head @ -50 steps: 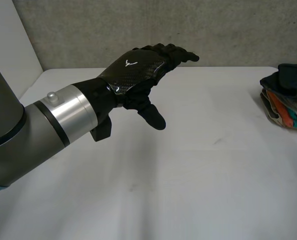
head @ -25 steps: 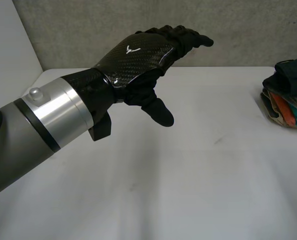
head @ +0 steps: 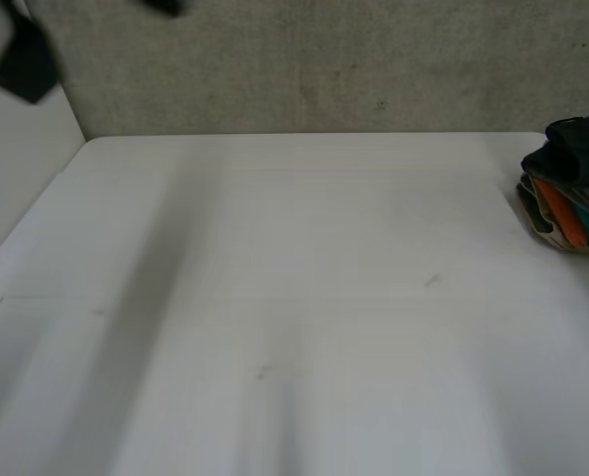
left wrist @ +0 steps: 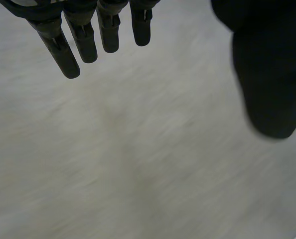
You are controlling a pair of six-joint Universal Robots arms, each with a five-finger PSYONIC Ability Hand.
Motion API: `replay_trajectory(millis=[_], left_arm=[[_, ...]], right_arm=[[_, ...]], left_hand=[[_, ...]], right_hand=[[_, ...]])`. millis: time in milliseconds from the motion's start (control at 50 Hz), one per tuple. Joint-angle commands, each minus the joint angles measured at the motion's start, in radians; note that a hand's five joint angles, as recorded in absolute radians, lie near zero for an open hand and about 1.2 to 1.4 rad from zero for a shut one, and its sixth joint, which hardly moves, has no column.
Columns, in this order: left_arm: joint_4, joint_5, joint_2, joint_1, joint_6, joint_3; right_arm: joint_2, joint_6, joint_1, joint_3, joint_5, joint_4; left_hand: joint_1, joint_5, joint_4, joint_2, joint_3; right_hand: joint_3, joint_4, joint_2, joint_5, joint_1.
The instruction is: Fold the laundry.
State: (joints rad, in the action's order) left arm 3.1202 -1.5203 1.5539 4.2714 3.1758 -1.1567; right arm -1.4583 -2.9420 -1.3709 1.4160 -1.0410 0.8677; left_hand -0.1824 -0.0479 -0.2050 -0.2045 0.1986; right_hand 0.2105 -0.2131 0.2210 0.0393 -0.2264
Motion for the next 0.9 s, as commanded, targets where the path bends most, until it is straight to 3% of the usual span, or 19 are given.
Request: replay_trajectory(millis=[20,120,220,320,440,540,680,900], left_arm=[[-0.141,-0.043,-0.008,0.249,0.317,-0.162],[-0.192,0.066,0.015,0.41,0.446,-0.351],[-0.163,0.237,0.081,0.58,0.525,-0.509],[-0.115,0.315,0.159,0.651,0.552,-0.538],[-0.01,0.305,0.27,0.666,0.52,-0.495],[0.179,0.26,0.334,0.651,0.38,-0.445],[0.454,0.194,0.334,0.622,0.187,-0.446],[0.344,0.17,0.31,0.562,0.176,-0.426]], right_arm=[[-0.06,-0.235,-0.166,0.216,0.16,-0.117],[-0.028,-0.186,-0.25,0.259,0.153,-0.327],[0.048,-0.043,-0.313,0.264,0.112,-0.51],[0.136,0.134,-0.388,0.25,-0.002,-0.585],[0.184,0.149,-0.435,0.245,-0.148,-0.543],[0.173,0.078,-0.439,0.265,-0.241,-0.432],[0.139,-0.005,-0.421,0.3,-0.26,-0.352],[0.128,0.006,-0.401,0.287,-0.258,-0.375]], left_hand=[[0.008,0.048,0.03,0.03,-0.024],[0.008,0.048,0.03,0.03,-0.024],[0.008,0.048,0.03,0.03,-0.024],[0.008,0.048,0.03,0.03,-0.024],[0.008,0.048,0.03,0.03,-0.024],[0.008,0.048,0.03,0.03,-0.024],[0.008,0.048,0.03,0.03,-0.024],[0.008,0.048,0.03,0.03,-0.024]], right_hand=[[-0.036,0.039,-0.046,-0.039,0.052],[-0.036,0.039,-0.046,-0.039,0.052],[-0.036,0.039,-0.046,-0.039,0.052],[-0.036,0.039,-0.046,-0.039,0.052],[-0.036,0.039,-0.046,-0.039,0.052],[-0.036,0.039,-0.046,-0.039,0.052],[-0.036,0.039,-0.046,-0.039,0.052],[-0.036,0.039,-0.046,-0.039,0.052]])
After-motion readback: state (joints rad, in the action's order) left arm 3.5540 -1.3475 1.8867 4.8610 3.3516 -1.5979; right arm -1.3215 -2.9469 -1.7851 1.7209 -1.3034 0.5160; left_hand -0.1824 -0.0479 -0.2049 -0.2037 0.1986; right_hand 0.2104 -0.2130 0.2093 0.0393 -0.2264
